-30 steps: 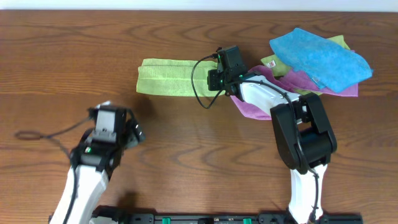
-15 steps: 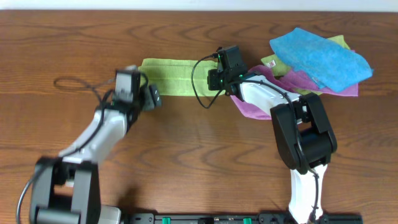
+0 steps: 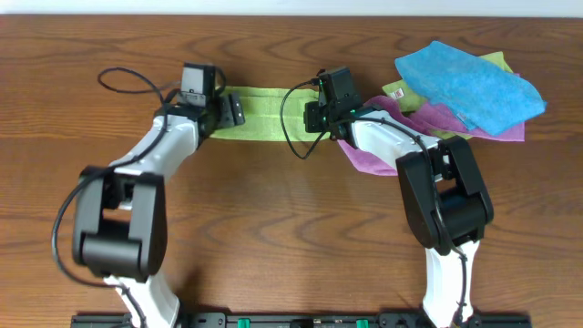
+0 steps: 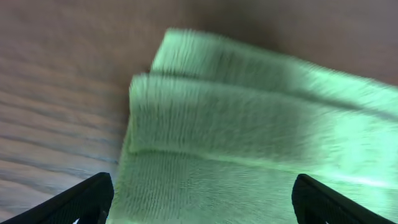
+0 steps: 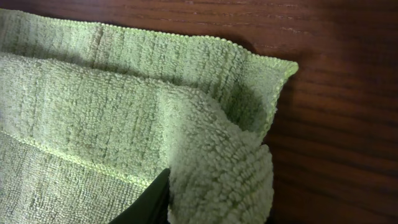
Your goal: Fold the cloth
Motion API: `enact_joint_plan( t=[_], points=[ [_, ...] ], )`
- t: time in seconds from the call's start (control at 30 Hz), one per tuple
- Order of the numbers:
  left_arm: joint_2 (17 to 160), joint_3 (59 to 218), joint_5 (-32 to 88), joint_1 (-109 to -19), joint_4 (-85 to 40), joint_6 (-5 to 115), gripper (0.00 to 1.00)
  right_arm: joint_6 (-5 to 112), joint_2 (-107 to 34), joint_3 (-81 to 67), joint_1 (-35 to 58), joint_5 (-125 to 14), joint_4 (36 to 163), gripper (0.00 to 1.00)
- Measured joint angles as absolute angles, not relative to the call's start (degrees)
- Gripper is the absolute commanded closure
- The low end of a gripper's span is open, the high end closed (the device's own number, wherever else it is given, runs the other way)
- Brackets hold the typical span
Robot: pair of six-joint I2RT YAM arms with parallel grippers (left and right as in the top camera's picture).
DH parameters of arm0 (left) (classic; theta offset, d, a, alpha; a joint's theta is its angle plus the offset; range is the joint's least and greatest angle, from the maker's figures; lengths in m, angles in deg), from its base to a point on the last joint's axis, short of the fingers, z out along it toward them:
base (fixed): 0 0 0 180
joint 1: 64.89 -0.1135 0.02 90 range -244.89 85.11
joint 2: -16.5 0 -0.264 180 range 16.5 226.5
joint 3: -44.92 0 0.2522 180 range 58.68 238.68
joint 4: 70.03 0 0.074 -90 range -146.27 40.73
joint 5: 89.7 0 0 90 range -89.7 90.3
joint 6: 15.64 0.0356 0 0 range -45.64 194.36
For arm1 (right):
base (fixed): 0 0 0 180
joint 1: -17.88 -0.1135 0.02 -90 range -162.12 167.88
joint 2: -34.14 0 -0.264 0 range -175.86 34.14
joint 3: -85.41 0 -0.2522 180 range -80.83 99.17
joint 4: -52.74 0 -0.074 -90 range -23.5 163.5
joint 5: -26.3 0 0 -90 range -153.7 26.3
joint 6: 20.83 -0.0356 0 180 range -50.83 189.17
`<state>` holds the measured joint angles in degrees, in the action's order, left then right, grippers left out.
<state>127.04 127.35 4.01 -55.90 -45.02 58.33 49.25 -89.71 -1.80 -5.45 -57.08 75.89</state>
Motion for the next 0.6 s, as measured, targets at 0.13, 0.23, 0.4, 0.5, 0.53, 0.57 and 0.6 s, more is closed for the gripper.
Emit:
enact_joint_plan(
  t=[0.13, 0.23, 0.4, 0.5, 0.53, 0.57, 0.6],
  points=[
    [129.7, 127.3, 5.1, -55.9, -46.8, 58.4, 0.05, 49.2, -89.7, -1.8, -5.5, -57.1, 75.9, 0.75],
    [129.9, 127.3, 5.6, -55.9, -48.3, 58.4, 0.05, 49.2, -89.7, -1.8, -5.5, -57.1, 75.9, 0.78],
    [129.9, 127.3, 5.9, -56.0, -49.1, 58.3, 0.14, 49.2, -89.7, -1.8, -5.5, -57.1, 76.0, 0.96],
    [130.2, 127.3, 5.9, -56.5, -49.2, 58.4, 0.20, 49.0, -89.7, -1.8, -5.5, -57.2, 76.0, 0.98],
    [130.5, 127.3, 5.9, -56.6, -49.2, 58.4, 0.22, 49.0, -89.7, -1.8, -5.5, -57.2, 76.0, 0.98],
    [130.8, 127.3, 5.9, -56.7, -49.2, 58.5, 0.24, 49.0, -89.7, -1.8, -5.5, -57.2, 76.0, 0.98],
    [131.0, 127.3, 5.9, -56.9, -49.2, 58.5, 0.25, 49.0, -89.7, -1.8, -5.5, -57.1, 76.1, 0.98]
  ],
)
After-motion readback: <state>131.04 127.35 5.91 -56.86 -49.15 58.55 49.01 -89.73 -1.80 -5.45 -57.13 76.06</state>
